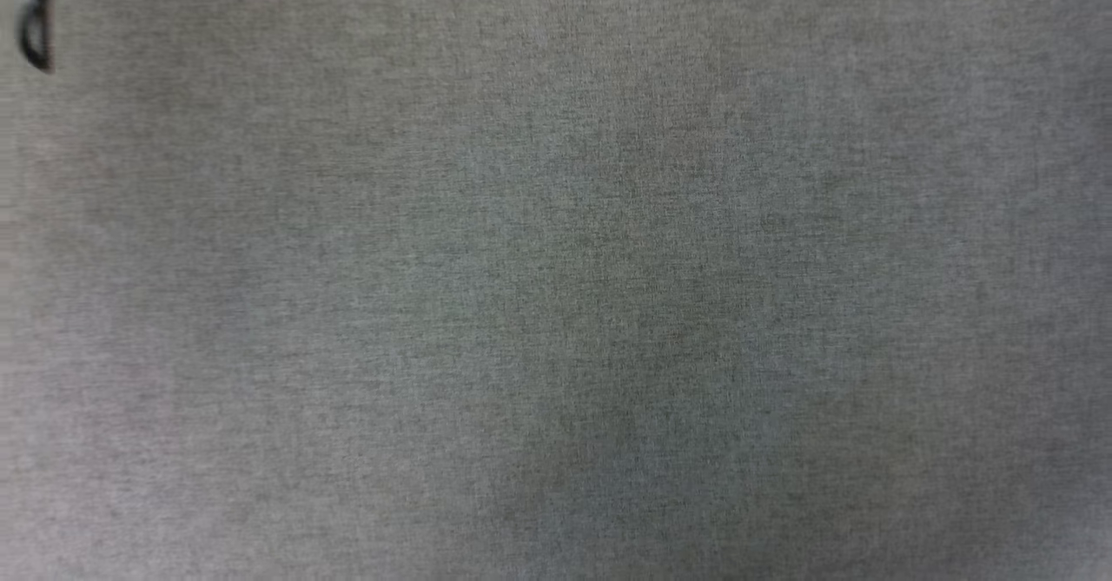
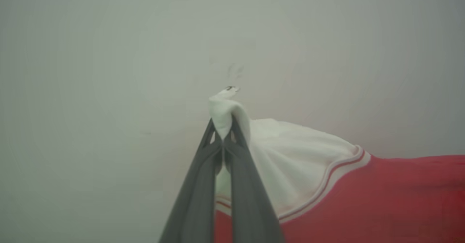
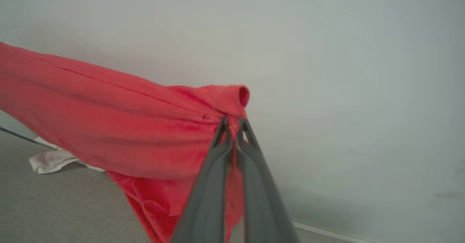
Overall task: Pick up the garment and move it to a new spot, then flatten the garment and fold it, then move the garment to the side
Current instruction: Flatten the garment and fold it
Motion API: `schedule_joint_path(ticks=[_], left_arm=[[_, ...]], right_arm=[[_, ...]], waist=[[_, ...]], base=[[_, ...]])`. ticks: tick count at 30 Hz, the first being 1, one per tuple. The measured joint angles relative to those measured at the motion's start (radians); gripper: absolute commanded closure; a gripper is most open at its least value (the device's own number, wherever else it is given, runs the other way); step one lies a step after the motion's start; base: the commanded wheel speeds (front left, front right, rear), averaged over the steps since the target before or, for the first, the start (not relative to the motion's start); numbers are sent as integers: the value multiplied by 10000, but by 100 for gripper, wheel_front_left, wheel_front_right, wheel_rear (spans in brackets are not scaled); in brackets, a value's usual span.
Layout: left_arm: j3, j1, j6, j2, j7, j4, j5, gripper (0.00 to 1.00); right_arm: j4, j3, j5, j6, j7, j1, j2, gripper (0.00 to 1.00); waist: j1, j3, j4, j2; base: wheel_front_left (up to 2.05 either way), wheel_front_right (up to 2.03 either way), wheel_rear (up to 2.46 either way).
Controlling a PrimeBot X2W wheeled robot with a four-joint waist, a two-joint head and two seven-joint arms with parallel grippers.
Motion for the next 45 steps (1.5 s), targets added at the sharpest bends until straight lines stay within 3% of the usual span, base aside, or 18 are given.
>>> schedule_joint_path(ticks=[9,17,26,33,40,45], left_arm=[[355,3166,-286,-150,-249,153,-765,100],[961,7385,-196,109,-265,-1231,-972,100],[1172,12230,587,52,-186,-3329,-1103,100],[1310,15386,1593,230,596,-5538,-1534,100],[1561,17921,2715,437,1503,-8042,-1988,100],[1716,18527,3242,631,1868,-9599,-2056,100]], right_arm=[[46,1356,1277,-2,-307,2661,-353,100],[-583,1975,2420,4,-663,6067,-894,100],[-1354,1676,2853,8,-1060,9768,-1187,100],[-2472,686,2677,19,-823,12646,-1191,100],[-4443,-890,2075,17,577,15487,-771,100],[-6253,-2150,1383,8,1858,16672,-199,100]], waist=[[-1,-1252,179,0],[-3,-2930,298,0],[-5,-4728,418,0],[-7,-5928,505,0],[-6,-6660,595,0],[-6,-6607,673,0]], base=[[0,0,0],[0,0,0],[0,0,0],[0,0,0],[0,0,0],[0,0,0]])
